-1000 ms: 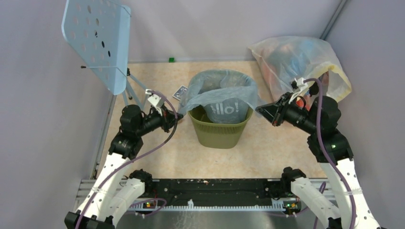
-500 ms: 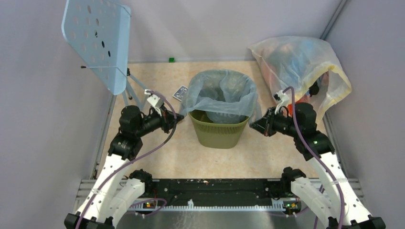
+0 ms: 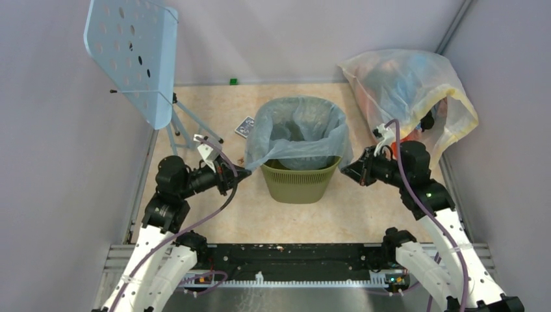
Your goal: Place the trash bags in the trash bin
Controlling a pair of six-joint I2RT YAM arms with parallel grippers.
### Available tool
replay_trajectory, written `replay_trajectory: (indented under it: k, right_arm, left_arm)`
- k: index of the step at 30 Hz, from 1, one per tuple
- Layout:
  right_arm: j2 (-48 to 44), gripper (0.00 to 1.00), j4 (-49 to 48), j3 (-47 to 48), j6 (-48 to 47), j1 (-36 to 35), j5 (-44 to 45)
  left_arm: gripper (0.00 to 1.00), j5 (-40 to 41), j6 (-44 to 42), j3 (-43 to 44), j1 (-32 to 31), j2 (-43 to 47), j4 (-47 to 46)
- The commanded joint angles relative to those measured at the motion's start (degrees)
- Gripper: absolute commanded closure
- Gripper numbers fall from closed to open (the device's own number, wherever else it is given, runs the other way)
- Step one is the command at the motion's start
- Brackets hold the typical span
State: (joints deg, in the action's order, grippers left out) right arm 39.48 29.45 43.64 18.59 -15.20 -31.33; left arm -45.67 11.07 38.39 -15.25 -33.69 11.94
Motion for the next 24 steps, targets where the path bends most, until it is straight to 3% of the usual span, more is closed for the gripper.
replay_trajectory:
  k: [1, 6, 14, 19, 24]
  right_arm:
    - [0.29, 1.0, -2.12, -0.68, -0.74, 0.13, 0.64]
    - [-1.09, 0.95, -0.57, -0.01, 0.02, 0.16, 2.55]
    - [-5.47, 0.85, 5.79, 4.23, 6.45, 0.16, 16.92]
    - [-10.02, 0.6, 5.61, 4.84, 17.23, 0.1, 20.35]
    - [-11.84, 0.57, 6.06, 6.17, 32.44, 0.17, 22.72]
  left_arm:
    - [1.0, 1.41, -3.72, -2.44, 0.05, -1.21, 4.12]
    - [1.0, 3.68, -4.39, -2.88, 0.04, -6.93, 4.28]
    - [0.99, 0.55, -2.21, -1.4, 0.08, -11.1, 2.18]
    - [0.95, 1.78, -2.19, -1.43, 0.05, -8.15, 1.33]
    - [0.93, 2.92, -1.69, -1.22, 0.04, -6.01, 1.1]
